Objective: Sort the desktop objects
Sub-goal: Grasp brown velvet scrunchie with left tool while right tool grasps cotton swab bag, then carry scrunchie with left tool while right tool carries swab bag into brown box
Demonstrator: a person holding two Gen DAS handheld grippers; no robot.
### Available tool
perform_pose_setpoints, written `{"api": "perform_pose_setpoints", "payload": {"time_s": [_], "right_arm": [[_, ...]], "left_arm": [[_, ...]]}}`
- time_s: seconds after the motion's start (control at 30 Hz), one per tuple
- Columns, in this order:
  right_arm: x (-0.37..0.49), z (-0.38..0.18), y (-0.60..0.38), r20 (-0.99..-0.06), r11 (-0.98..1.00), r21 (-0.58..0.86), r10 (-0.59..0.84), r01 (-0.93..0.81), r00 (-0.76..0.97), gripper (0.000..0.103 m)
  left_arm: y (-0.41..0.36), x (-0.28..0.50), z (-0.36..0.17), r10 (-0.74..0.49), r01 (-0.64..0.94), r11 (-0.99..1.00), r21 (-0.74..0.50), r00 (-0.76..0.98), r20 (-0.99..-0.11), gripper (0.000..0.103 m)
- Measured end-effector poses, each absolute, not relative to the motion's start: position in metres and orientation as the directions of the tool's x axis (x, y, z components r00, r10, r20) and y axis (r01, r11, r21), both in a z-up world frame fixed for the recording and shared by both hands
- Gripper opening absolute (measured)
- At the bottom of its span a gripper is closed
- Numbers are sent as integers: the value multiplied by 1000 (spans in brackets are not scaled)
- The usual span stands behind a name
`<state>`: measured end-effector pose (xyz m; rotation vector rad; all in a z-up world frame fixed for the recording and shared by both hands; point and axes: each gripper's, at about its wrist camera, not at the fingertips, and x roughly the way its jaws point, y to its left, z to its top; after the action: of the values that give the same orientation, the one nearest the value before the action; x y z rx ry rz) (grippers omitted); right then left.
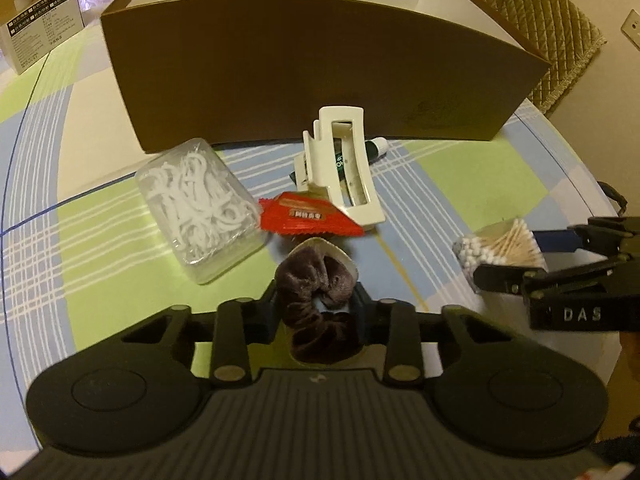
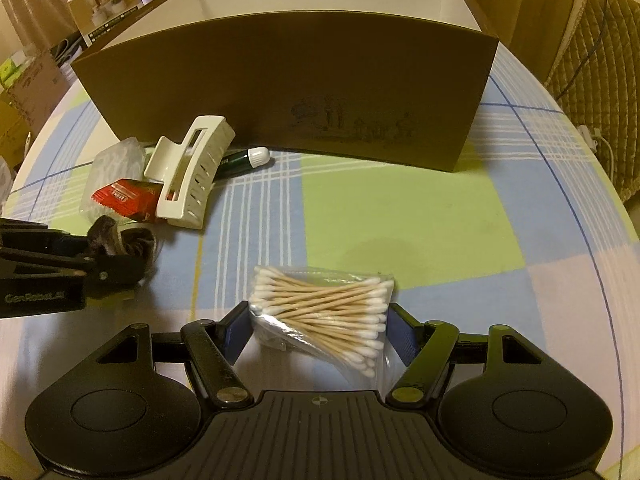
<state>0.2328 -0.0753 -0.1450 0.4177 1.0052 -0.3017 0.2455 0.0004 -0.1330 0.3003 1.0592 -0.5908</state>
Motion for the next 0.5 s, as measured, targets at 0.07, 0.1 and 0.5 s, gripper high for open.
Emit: {"api": "perform_pose_setpoints", "payload": {"time_s": [0.07, 0.1, 0.5], "right_arm": [[233, -145, -75, -861, 882, 196, -53, 428, 505, 68], [233, -145, -75, -862, 884, 194, -54, 426, 504, 68], [235, -141, -68, -870, 900, 194, -26, 391, 492, 67]], "left_arm": [[6, 244, -131, -309, 588, 807, -48, 352, -884, 22], [8, 244, -130, -307, 588, 807, -49, 347, -886, 21], [32, 231, -110, -301, 571, 820, -51, 353, -886, 21]]}}
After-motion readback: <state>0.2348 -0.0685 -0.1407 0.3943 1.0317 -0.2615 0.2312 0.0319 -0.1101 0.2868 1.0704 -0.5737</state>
